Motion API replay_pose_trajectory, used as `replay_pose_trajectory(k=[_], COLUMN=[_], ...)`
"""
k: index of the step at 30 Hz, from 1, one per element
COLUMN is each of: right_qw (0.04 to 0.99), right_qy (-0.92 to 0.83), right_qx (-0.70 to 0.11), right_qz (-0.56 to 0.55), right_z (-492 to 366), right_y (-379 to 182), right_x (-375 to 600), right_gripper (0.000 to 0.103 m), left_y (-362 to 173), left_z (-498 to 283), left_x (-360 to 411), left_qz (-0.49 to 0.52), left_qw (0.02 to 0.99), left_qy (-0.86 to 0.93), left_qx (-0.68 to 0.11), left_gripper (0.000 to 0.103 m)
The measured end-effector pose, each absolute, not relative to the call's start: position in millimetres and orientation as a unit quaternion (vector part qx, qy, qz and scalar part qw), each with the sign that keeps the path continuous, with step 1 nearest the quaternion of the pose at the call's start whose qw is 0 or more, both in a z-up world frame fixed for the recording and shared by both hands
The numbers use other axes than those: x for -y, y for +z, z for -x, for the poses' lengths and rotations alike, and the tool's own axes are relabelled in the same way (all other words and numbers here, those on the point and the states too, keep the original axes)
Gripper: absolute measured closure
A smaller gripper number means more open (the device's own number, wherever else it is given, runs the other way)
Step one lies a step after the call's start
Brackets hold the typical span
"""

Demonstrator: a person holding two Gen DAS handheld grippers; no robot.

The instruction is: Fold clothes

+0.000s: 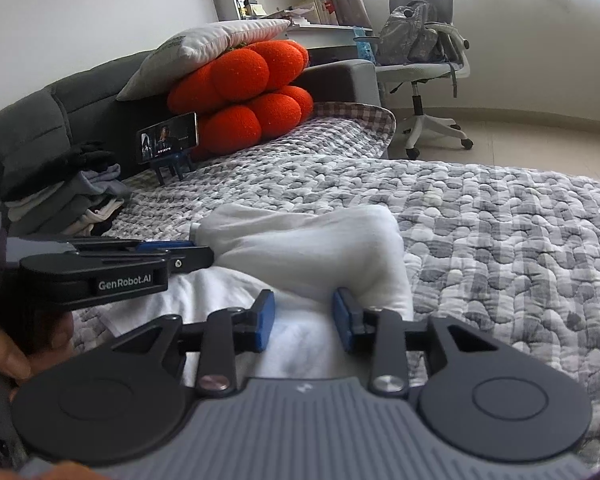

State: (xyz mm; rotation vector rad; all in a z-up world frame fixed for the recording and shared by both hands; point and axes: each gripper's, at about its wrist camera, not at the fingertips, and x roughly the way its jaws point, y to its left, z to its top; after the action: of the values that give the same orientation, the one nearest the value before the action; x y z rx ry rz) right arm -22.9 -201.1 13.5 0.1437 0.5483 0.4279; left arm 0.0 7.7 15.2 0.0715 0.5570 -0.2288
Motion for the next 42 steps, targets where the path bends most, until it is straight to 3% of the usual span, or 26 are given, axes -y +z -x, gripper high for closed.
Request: replay_pose_trajectory(k=[12, 22, 34, 38, 42], right_qw=[0.953, 0.948, 0.966, 0.963, 0.952], right_qy=[0.181, 0.168, 0.146, 0.195, 0.235], right_qx=[-0.229, -0.269, -0.215, -0.183, -0.194], right_qz=[-0.081, -0.042, -0.011, -0.005, 0.028], right_z=[51.7, 50.2, 69.6, 81.1, 71.6], right_y=[25.5, 16.8, 25.5, 41.7, 44.0], right_x=[217.9, 206.7, 195.3, 169.6, 131.1], right_gripper=[0.066, 0.065, 0.066, 0.054, 0.054], left_y=[14.6, 14.7, 42.1, 43.2, 35.7], left_z=[3.0, 2.7, 10.5, 3.0, -2.1], left_x=[-9.4, -12.8, -42.0, -67.1, -85.9], left_qz=[-0.034, -0.022, 0.016, 0.073, 0.118], left_qw=[0.956, 0.955, 0.95, 0.937, 0.925], left_qy=[-0.114, -0.117, -0.168, -0.176, -0.177], left_qx=[-0.27, -0.271, -0.264, -0.292, -0.315], left_gripper=[0.085, 0.085, 0.085, 0.085, 0.084])
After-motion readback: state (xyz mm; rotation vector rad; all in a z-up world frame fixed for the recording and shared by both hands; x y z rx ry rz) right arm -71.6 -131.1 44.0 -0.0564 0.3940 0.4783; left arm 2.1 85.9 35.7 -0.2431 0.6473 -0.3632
